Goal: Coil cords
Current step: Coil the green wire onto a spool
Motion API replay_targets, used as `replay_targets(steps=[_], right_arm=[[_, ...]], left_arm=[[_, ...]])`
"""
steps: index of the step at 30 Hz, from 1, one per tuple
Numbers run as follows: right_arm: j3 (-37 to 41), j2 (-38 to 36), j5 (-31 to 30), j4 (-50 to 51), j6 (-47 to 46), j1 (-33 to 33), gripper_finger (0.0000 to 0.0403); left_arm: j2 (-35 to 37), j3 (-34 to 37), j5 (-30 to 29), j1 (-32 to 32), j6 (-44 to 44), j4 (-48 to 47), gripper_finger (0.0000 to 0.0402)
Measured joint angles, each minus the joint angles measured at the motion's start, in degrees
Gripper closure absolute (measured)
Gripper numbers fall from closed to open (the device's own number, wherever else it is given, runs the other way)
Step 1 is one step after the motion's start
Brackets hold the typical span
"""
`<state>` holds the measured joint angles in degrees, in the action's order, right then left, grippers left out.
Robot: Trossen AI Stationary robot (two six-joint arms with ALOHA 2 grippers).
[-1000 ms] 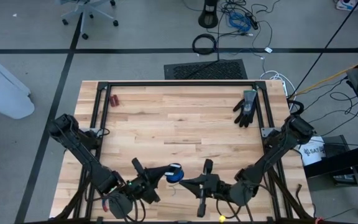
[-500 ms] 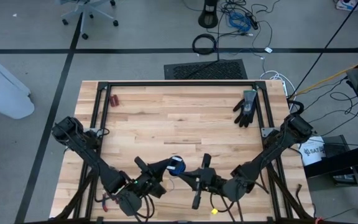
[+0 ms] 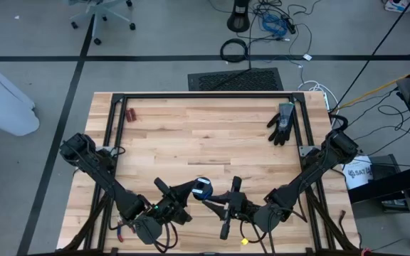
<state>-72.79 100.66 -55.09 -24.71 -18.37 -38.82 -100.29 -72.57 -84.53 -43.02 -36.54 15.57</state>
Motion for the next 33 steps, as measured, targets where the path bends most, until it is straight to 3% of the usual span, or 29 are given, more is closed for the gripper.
replay_targets(steps=[10,25,33], right_arm=[[0.0,0.0,-1.9,-0.1,0.7,-2.4,0.0298],[0.0,0.1,-1.9,-0.2,2.3,-2.9,0.0300],[0.0,0.1,2.5,-1.0,4.3,-2.9,0.0300]], left_arm=[[0.0,0.0,0.9,0.0,0.2,2.6,0.0401],[0.1,0.0,0.3,1.0,2.8,3.7,0.0402],[0.1,0.0,1.0,1.6,4.7,4.0,0.0402]])
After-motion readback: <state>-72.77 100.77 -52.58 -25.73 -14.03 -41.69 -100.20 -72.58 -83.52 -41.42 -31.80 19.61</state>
